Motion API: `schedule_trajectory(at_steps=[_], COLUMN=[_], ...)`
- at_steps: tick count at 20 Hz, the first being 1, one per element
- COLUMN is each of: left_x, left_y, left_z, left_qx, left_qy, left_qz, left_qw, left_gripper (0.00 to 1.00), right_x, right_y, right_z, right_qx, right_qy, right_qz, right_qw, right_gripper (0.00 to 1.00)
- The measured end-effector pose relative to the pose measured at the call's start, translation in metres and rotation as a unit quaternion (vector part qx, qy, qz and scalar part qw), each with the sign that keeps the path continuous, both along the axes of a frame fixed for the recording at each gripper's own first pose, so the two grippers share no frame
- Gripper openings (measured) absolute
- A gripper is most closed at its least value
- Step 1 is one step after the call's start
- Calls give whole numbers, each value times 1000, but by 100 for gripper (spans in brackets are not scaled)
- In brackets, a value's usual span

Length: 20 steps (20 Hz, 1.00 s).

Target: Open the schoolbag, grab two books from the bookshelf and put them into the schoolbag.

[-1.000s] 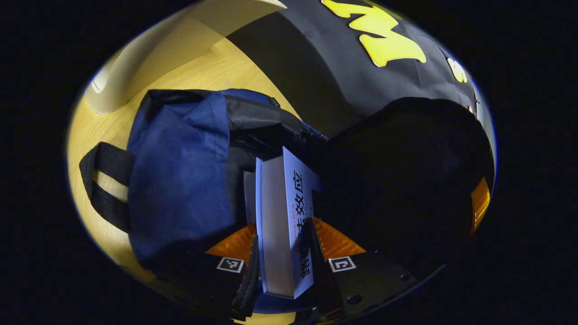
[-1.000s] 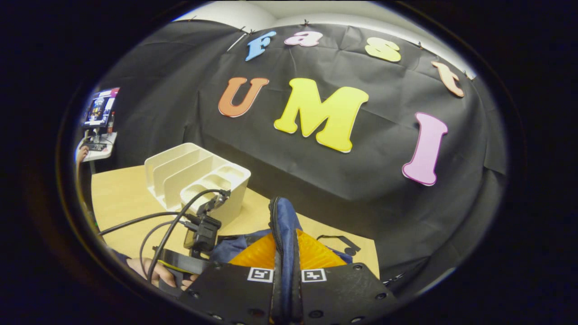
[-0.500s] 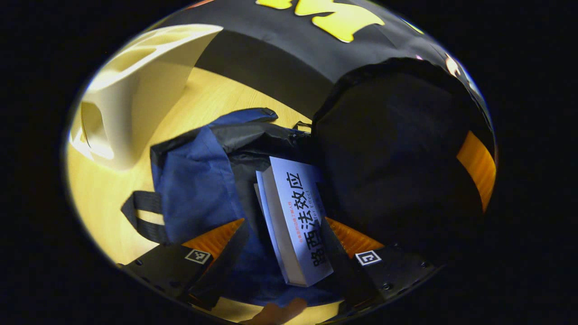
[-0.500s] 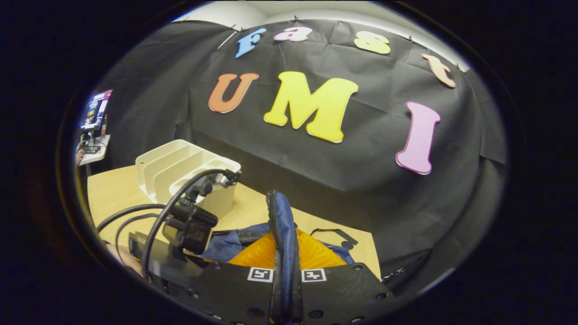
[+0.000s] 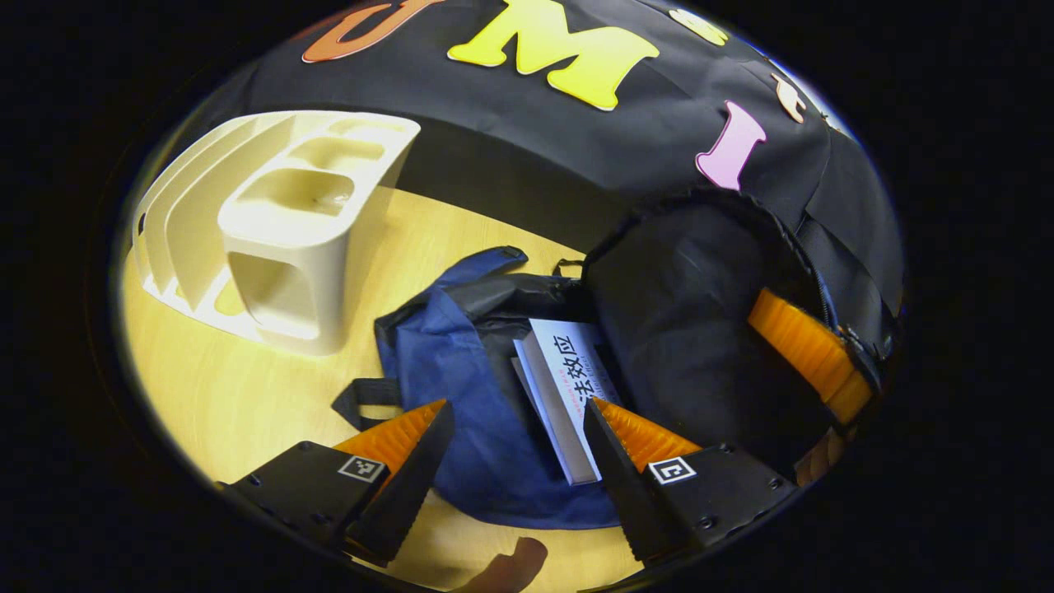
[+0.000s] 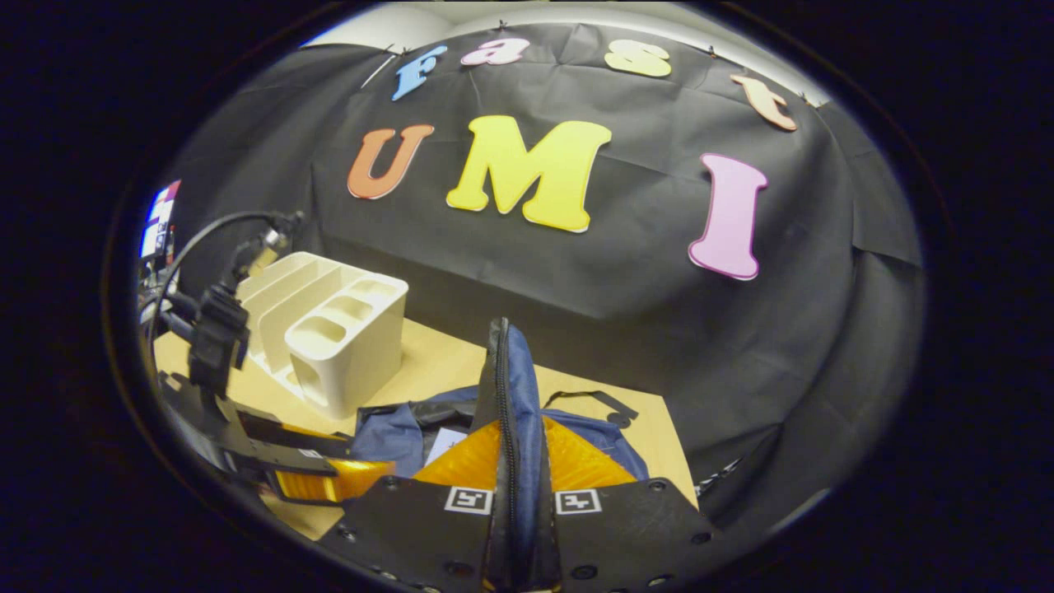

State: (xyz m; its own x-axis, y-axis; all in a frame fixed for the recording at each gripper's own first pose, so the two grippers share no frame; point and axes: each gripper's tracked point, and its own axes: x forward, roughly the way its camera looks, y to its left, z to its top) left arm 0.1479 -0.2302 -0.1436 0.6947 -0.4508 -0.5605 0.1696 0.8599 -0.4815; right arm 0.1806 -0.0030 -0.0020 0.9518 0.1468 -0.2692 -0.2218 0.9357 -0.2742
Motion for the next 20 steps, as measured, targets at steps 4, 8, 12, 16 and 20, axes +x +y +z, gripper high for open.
schedule_trajectory(at_steps=[4, 8, 12, 16, 20], left_x=[-16, -32, -50, -69, -96], left_y=[29, 52, 80, 116, 141], left_z=[7, 13, 20, 32, 47], left_qx=[17, 27, 38, 70, 107], left_qy=[-15, -30, -44, -84, -134], left_qz=[14, 30, 55, 90, 109], left_qw=[1000, 999, 997, 990, 979], left_gripper=[100, 100, 100, 100, 100], right_x=[-18, -33, -51, -63, -82], right_y=[-4, -7, -2, -9, -19], right_z=[-5, -14, -19, -28, -31], right_qx=[-8, -9, -9, -5, 1], right_qy=[-8, -8, -9, -14, -34], right_qz=[-15, -35, -41, -68, -102], right_qw=[1000, 999, 999, 998, 994], right_gripper=[23, 24, 57, 62, 67])
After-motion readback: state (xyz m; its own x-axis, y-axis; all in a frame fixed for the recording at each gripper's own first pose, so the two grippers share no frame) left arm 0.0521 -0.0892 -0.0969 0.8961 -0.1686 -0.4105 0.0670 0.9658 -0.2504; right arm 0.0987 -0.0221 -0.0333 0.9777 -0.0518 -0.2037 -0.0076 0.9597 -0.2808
